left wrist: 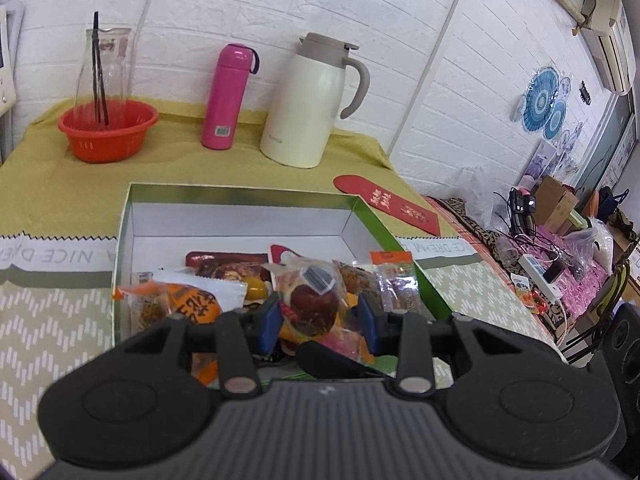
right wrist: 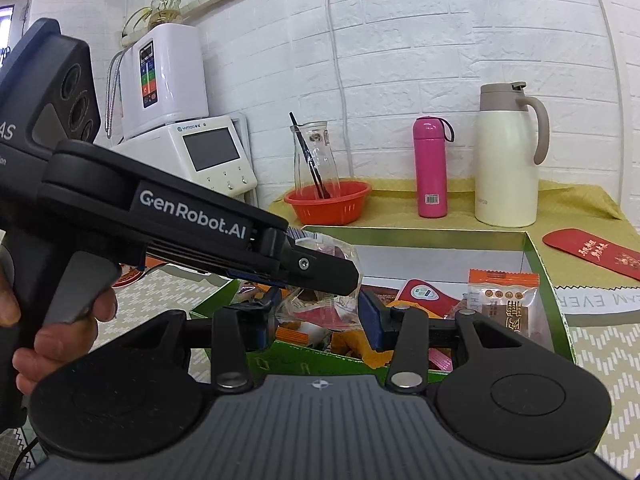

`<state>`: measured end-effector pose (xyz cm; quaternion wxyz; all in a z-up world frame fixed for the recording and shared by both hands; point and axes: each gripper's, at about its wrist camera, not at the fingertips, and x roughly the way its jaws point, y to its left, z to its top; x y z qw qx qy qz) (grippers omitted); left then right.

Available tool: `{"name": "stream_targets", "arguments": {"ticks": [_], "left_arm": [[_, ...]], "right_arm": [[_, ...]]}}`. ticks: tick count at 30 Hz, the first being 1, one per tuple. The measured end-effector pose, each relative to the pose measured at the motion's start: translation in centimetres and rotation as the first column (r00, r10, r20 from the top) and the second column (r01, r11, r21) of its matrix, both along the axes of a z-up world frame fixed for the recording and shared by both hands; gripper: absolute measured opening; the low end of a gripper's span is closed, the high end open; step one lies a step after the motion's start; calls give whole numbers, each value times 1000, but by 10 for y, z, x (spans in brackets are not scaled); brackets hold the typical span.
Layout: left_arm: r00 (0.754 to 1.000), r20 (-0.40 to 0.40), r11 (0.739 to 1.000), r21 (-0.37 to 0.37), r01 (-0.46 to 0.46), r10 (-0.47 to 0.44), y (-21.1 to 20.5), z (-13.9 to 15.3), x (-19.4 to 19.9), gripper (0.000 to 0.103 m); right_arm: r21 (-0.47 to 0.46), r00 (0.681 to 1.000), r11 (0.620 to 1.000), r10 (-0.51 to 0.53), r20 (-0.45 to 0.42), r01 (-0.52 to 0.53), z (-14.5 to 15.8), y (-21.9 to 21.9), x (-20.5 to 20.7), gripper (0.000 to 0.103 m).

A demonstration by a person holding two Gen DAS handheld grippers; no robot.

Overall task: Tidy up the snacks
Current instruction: 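Carry the chocolate ball with the right gripper into the box and release, then move the left gripper to the red-lettered tofu packet and grasp it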

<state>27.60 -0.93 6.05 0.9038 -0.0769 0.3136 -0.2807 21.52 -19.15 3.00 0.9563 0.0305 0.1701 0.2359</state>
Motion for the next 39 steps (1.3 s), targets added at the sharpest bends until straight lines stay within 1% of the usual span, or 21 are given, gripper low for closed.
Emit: {"name": "stream_targets", "arguments": {"ticks": [4,5,6,7,8,9,11,12,14,16,20,26,33,39], "left_arm": [[1000,2,1000,20,-1,1,-1,-5,8,37],[1000,8,1000,24,-4,4,-1,-6,8,42],[1000,14,1000,29,-11,11,0,-7,8,67],[999,20,999,21,-29,29,2,-7,6,80],[998,27,999,-1,-53,53,5,-8,4,80],[998,24,998,-18,-58,58,8,-8,2,82],[998,17,998,-31,-59,60,12,-7,1,93],[996,30,996,-29,-83,84,13,-7,-2,101],[989,84,992,-4,-125,125,13,-5,-10,101],[986,106,990,24,-136,132,12,-3,-15,101],[988,84,991,19,-131,129,14,1,-19,101],[986,93,990,39,-139,135,14,6,-34,101],[981,76,975,113,-189,181,12,9,-61,101],[983,54,974,135,-183,177,12,7,-84,101]], "right_arm": [[-18,1000,1000,-3,1,3,-4,2,6,74],[-27,1000,1000,-6,6,6,-5,3,6,74],[-41,1000,999,-5,13,5,-6,4,6,83],[-52,1000,999,0,21,1,-6,4,6,103],[-58,999,998,0,35,2,-7,4,4,103],[-63,998,998,-4,58,8,-8,4,1,103],[-73,996,997,-6,92,13,-9,3,-5,103],[-80,995,997,-3,99,11,-9,3,-6,103],[-93,995,996,-6,103,16,-10,4,-9,103],[-103,995,994,-10,98,21,-12,5,-9,103],[-116,996,993,-14,84,23,-13,6,-11,103],[-118,995,993,-7,101,19,-5,6,-22,103],[-114,995,993,-6,96,17,-1,1,-40,103],[-118,998,993,3,60,4,-4,0,-57,103]]}}
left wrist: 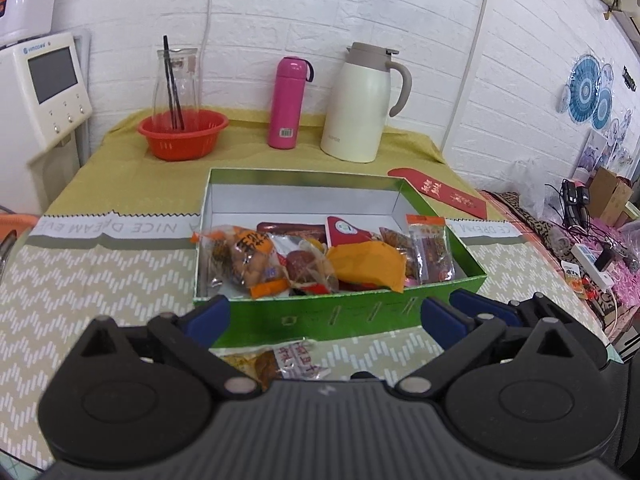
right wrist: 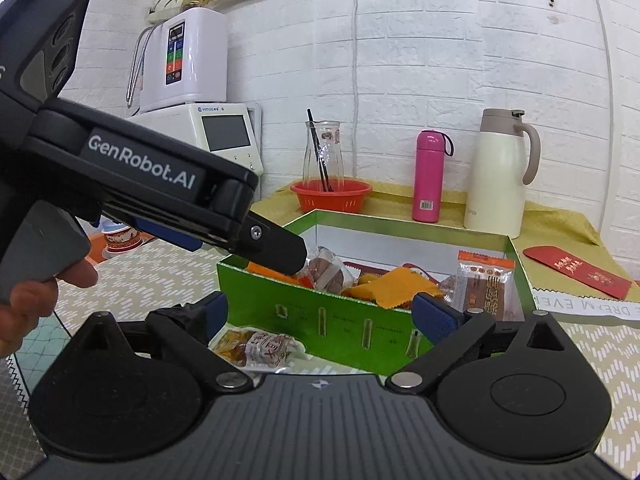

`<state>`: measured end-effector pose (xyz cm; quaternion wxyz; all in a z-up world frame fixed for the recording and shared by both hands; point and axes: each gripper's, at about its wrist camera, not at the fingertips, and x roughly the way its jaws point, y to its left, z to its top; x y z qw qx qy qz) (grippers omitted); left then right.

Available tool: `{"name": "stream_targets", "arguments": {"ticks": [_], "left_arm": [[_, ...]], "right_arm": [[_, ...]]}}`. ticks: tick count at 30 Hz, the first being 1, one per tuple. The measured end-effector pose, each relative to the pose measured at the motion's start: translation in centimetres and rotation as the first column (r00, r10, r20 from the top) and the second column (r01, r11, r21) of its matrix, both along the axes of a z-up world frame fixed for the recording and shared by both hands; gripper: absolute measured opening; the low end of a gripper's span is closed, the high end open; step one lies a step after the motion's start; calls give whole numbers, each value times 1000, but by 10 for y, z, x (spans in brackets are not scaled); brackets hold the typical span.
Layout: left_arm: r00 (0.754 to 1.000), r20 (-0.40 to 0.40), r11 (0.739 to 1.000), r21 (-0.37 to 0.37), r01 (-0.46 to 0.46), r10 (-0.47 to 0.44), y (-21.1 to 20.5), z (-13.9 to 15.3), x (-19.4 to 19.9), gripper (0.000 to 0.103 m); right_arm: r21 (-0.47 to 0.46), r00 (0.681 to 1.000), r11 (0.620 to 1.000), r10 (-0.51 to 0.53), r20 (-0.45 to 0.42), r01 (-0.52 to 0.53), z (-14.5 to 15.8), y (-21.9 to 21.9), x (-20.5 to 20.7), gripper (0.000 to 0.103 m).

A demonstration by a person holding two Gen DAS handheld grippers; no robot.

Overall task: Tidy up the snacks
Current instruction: 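Move the left gripper to the red-lettered tofu packet and grasp it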

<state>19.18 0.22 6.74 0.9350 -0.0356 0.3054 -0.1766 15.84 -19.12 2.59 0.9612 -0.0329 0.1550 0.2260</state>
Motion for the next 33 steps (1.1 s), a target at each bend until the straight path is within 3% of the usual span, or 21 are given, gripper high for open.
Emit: {"name": "stream_targets", "arguments": {"ticks": [11,16,21,27,33], "left_arm": [[1000,-5,999,34,6,-6,9,-7,-33,101],[999,-46,1000,6,6,-6,40,-31,-39,101],[991,-135,999,-39,-15,10,69,-58,-22,101],[991,-129,988,-153,26,-46,79,-64,0,101],[989,-102,980,-176,92,-111,61,-67,29,101]], "right_arm": [[-42,993,999,30,-114,-35,-15,1,-21,103],[-67,984,995,66,-167,-78,-22,0,-28,103],[-84,972,990,96,-215,-116,-27,9,-23,103],[-100,964,988,91,-250,-120,-36,21,-12,103],[-96,954,990,70,-292,-102,-42,20,1,103]]}}
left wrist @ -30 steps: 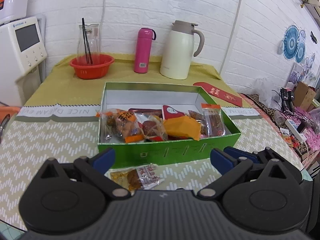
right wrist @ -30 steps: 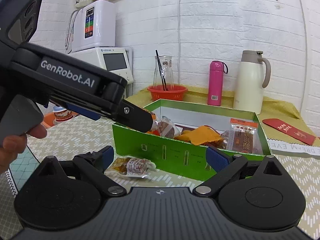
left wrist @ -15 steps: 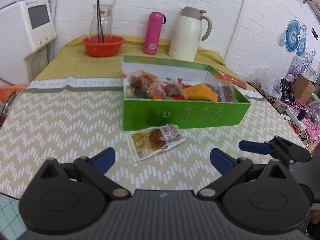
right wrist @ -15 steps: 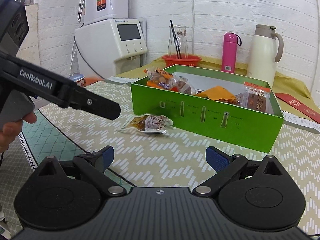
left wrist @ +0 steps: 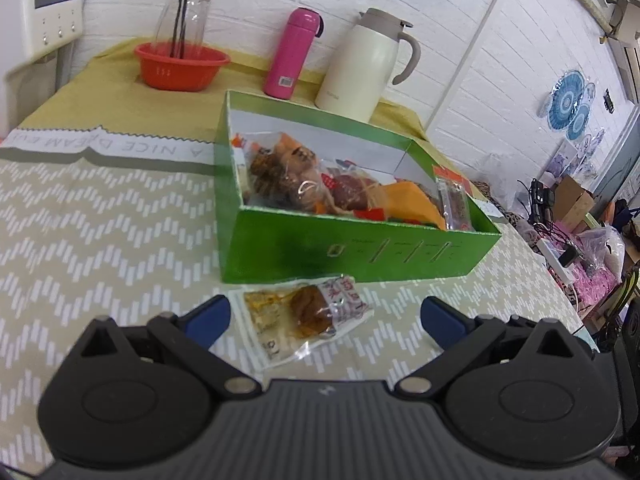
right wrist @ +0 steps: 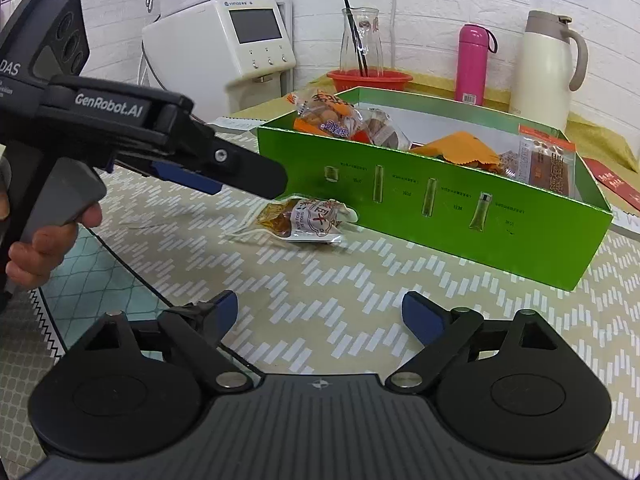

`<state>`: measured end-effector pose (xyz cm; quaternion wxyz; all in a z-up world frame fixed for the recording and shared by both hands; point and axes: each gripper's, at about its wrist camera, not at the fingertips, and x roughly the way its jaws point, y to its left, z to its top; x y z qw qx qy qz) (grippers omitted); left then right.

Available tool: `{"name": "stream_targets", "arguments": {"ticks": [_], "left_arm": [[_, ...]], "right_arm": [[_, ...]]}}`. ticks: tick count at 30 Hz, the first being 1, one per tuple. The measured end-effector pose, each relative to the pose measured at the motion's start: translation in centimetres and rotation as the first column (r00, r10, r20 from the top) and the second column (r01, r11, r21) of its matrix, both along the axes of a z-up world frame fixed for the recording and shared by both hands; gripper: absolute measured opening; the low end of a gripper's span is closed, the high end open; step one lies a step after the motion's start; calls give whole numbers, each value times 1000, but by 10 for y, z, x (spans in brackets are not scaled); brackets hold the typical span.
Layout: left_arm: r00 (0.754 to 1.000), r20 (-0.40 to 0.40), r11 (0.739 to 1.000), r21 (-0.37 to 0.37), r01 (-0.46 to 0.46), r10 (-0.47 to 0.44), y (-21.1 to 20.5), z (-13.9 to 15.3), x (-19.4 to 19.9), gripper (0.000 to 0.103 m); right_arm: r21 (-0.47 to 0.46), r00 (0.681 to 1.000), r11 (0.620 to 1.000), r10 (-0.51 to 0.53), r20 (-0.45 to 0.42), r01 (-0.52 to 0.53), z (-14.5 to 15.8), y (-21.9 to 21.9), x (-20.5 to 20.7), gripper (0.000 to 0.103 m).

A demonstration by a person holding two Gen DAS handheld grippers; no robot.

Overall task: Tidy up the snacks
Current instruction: 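Move the left gripper to the red-lettered tofu packet and grasp it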

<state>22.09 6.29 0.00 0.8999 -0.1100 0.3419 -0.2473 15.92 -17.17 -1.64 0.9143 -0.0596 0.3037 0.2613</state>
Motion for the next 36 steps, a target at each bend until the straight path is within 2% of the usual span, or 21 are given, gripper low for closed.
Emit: {"name": "stream_targets", "arguments": {"ticks": [7,13,17,21,22,24,27,29,32,33,34,36], "left_arm": [[997,-49,998,30,59,-58,-13,-17,36,101],[987,-71,988,44,149,-146,-23,-18,26,101],[966,-112,971,30,238,-234,-37,-17,5,101],[920,-160,934,-37,357,-358,-54,-19,-16,101],[916,-158,929,-36,367,-368,-56,-18,-20,101],[932,-127,940,-26,340,-341,-56,-13,-27,101],[979,-74,982,-11,188,-188,-46,-5,-21,101],[992,-69,994,7,105,-104,-42,-3,-11,101],[998,-55,998,38,41,-39,-38,-5,-3,100],[998,-55,998,42,37,-35,-37,-6,-1,95],[997,-60,998,46,41,-39,-38,-7,1,84],[995,-80,998,41,56,-52,-39,-10,6,72]], "right_arm": [[41,1000,999,2,-15,-1,-1,-4,0,103],[39,1000,999,5,-10,-4,0,-8,-6,103],[38,1000,999,-13,-13,14,-1,-16,-12,103],[48,999,998,-44,-25,45,-3,-29,-22,103],[49,998,997,-51,-29,52,-3,-32,-24,103],[56,998,996,-62,-28,64,-2,-37,-29,103],[83,997,994,-71,-21,73,2,-38,-29,103],[105,997,991,-78,-15,79,4,-33,-26,103],[146,995,985,-94,-23,97,7,-21,-19,103],[160,994,981,-103,-32,107,7,-17,-15,103],[172,993,978,-113,-43,118,6,-13,-10,103],[186,988,971,-136,-71,147,3,-5,-1,103]]}}
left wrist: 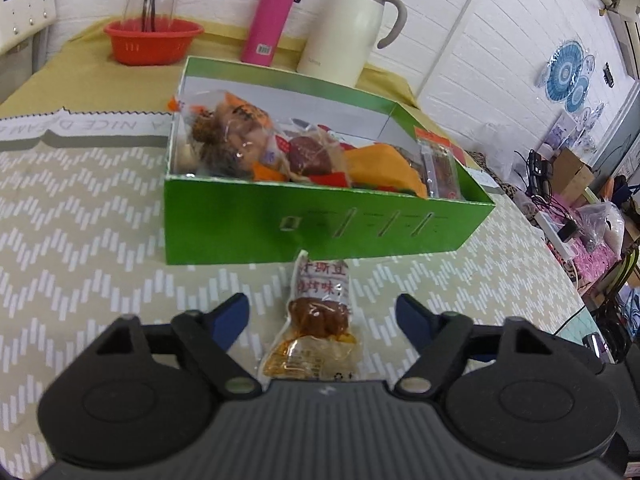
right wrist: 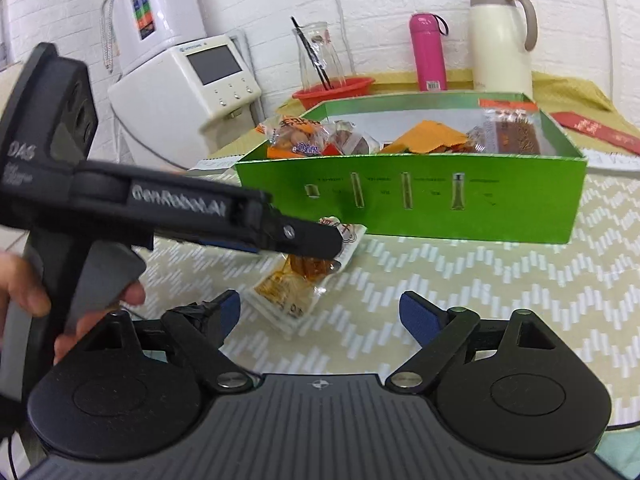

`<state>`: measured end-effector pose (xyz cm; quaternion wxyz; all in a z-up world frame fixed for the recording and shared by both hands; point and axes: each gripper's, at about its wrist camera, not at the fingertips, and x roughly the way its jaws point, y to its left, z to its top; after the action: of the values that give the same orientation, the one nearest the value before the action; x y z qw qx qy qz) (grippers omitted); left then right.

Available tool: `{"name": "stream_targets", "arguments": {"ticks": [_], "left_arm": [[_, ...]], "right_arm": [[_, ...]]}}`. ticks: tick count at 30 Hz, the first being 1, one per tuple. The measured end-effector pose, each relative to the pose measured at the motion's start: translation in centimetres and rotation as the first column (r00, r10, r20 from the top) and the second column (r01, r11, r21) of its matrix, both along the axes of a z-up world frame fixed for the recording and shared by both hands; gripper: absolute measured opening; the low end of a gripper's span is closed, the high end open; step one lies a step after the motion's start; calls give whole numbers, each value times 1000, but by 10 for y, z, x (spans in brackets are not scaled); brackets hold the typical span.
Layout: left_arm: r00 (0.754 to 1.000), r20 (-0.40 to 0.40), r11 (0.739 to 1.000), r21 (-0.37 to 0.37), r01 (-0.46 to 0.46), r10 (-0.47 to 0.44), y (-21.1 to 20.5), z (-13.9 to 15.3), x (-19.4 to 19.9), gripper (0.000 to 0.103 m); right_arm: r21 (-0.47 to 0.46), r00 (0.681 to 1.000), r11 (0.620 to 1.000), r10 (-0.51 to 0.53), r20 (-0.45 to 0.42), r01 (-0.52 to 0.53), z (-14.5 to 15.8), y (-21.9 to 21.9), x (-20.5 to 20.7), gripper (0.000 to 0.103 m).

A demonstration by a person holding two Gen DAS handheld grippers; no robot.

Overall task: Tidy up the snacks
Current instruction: 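Move the left gripper to the red-lettered tofu packet and grasp it, then carry the tofu packet with the left gripper into the box and release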

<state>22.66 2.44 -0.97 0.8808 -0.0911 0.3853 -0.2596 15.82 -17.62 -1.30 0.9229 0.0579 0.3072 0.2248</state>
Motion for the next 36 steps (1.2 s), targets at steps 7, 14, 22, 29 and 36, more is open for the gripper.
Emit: {"name": "stream_targets", "arguments": {"ticks": [7,14,22,29,36], "left_arm": [[999,-40,999,-35,19,-21,-2,-2,11,72],[997,-75,999,-34,25,-27,-4,-5,12,40],[999,-45,1000,-3,8,-8,-12,2,-10,24],[999,32,999,2,34,-34,-28,28,-35,24],[982,185,999,-12,47,-44,-39,78,-45,24]], "right_arm": [[8,997,998,-70,-17,70,-5,18,18,103],[-46,996,995,-83,22,84,-7,26,24,80],[-45,997,997,-64,36,65,-2,15,6,55],[20,992,995,-94,79,93,16,-6,-16,54],[59,970,993,-115,213,105,54,-20,-23,54]]}}
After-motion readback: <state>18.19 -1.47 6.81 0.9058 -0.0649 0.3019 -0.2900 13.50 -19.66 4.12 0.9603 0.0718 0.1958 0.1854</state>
